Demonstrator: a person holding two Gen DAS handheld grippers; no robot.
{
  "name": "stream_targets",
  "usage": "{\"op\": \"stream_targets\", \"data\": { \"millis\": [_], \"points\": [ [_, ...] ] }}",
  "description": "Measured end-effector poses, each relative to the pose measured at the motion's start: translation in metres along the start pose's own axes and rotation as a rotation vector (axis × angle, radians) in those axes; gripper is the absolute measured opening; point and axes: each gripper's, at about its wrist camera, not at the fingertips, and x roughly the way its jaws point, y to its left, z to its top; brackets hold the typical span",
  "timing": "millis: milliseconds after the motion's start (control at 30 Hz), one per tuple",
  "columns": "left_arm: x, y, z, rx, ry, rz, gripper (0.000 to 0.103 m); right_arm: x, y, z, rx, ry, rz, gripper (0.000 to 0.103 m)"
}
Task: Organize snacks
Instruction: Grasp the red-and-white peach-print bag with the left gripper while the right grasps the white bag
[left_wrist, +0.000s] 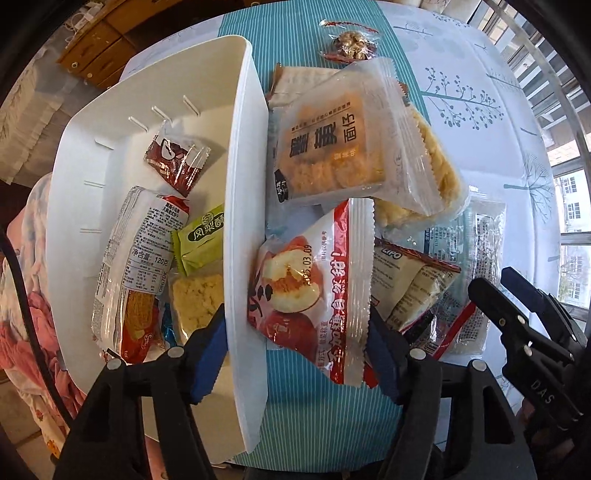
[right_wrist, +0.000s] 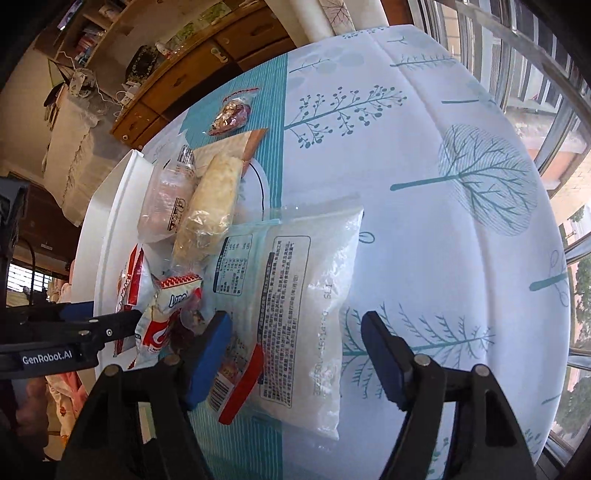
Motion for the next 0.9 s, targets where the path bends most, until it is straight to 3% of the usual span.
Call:
{"op": "stream_targets", "data": {
  "millis": [133, 567, 700, 900],
  "points": [
    [0.003, -0.001, 0.001, -0.011, 0.001, 0.007, 0.066, 0.008, 0.000, 0.005, 0.002, 0.014, 0.018, 0.060],
    [0.014, 0.010, 0.006, -0.054, 0.000, 0.000, 0.061, 0.015, -0.008, 0.018, 0.003, 0.030, 0.063, 0.060],
    [0.017, 0.016, 0.007, -0.071, -0.008, -0.011, 0.057, 0.016, -0.011, 0.022, -0.007, 0.046, 0.048, 0.045],
    [0.016, 0.024, 0.004, -0.098, -0.018, -0.025, 0.051, 0.015, -0.013, 0.026, 0.016, 0.070, 0.055, 0.032]
  ]
}}
